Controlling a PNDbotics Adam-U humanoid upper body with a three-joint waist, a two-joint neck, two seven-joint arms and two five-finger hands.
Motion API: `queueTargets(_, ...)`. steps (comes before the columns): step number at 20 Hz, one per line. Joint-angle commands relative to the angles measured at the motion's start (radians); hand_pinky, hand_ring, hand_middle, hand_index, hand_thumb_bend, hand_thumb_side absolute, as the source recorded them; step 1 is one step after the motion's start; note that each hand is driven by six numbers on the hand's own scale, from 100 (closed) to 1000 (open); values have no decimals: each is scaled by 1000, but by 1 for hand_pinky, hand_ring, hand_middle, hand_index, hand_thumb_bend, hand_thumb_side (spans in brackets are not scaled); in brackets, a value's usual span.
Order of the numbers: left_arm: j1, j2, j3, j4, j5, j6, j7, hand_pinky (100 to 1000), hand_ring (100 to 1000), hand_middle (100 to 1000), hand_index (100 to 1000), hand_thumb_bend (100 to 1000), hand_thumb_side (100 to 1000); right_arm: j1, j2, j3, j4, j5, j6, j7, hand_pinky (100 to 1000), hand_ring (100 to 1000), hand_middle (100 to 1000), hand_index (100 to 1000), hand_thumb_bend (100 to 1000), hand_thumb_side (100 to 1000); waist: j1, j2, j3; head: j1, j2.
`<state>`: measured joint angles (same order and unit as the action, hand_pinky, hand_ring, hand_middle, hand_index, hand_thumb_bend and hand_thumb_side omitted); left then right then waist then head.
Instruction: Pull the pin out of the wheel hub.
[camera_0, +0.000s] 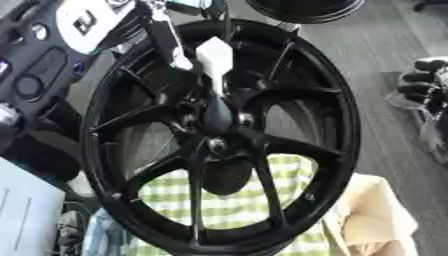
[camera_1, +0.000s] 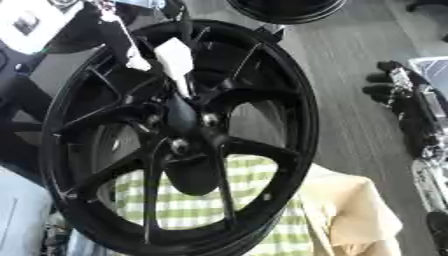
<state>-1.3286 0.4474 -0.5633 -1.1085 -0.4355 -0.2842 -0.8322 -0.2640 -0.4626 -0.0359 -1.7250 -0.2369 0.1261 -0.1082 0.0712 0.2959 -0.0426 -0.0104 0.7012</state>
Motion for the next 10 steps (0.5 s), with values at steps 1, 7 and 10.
queueTargets(1, -18, 10, 7, -7, 14, -71, -75, 895, 843, 793, 770, 342, 100, -12, -20, -2, -20, 8, -1, 5, 845, 715, 694, 834, 100, 802, -3, -18, -3, 2, -9)
queueTargets(7, -17, 7, 0, -5, 13, -79, -75, 895, 843, 795, 764, 335, 100, -14, -20, 2, -20, 11, 1, 11, 845, 715, 694, 835, 100, 803, -2, -18, -3, 3, -9)
queueTargets(10, -15, 4, -9, 0, 10, -85, -75, 895, 840, 789, 730, 307, 100, -15, -20, 3, -19, 13, 4, 11, 844, 716, 694, 834, 100, 804, -1, -18, -4, 6, -8)
